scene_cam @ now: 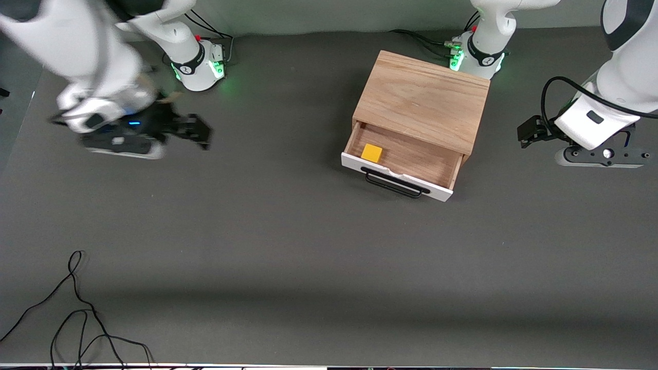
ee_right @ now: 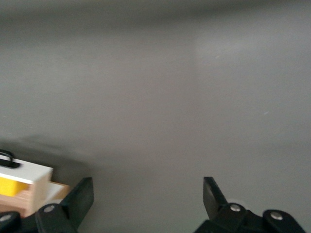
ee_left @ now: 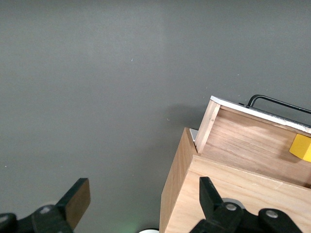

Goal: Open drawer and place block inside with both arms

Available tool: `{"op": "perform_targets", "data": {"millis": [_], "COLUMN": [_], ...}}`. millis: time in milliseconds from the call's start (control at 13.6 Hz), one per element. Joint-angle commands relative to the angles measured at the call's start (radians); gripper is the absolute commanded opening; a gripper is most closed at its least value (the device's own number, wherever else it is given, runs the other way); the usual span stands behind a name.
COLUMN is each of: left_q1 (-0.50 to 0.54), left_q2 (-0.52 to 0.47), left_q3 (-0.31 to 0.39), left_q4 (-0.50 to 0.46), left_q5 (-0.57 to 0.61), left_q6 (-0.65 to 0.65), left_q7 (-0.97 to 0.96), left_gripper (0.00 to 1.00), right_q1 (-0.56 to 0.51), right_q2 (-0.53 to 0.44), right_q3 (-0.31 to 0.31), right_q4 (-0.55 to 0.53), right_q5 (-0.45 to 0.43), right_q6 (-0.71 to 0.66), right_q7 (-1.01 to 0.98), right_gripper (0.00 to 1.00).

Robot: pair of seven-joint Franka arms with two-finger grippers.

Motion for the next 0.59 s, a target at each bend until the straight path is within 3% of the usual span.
{"op": "perform_targets", "data": {"millis": [0,293,513], "left_q1": [0.005,0.005,0.005], "left_q2": [-0.013,-0.015,-0.013], "left_q3": [-0.002,-0.002,-0.002], "left_q4": [-0.006,-0.008,-0.008], "left_q5": [-0.006,-0.006,-0.006], "left_q6": [-0.015,-0.019,-0.019], "left_q7": [0.016,0.016,0.016], "left_gripper": [1.00,1.00,1.00], "right_q1": [-0.126,-0.290,-0.298], "right_q2": [-0.078,-0.080,-0.078], "right_q3": [0.018,0.015,-0.023], "right_q4": [-0.106,-0.113,-0.108], "right_q5": [0.006,-0.005,-0.054], "right_q6": [0.024,0.024,0.023], "right_q7": [-0.205,-0.392,-0.446], "right_gripper": [1.00,1.00,1.00]}}
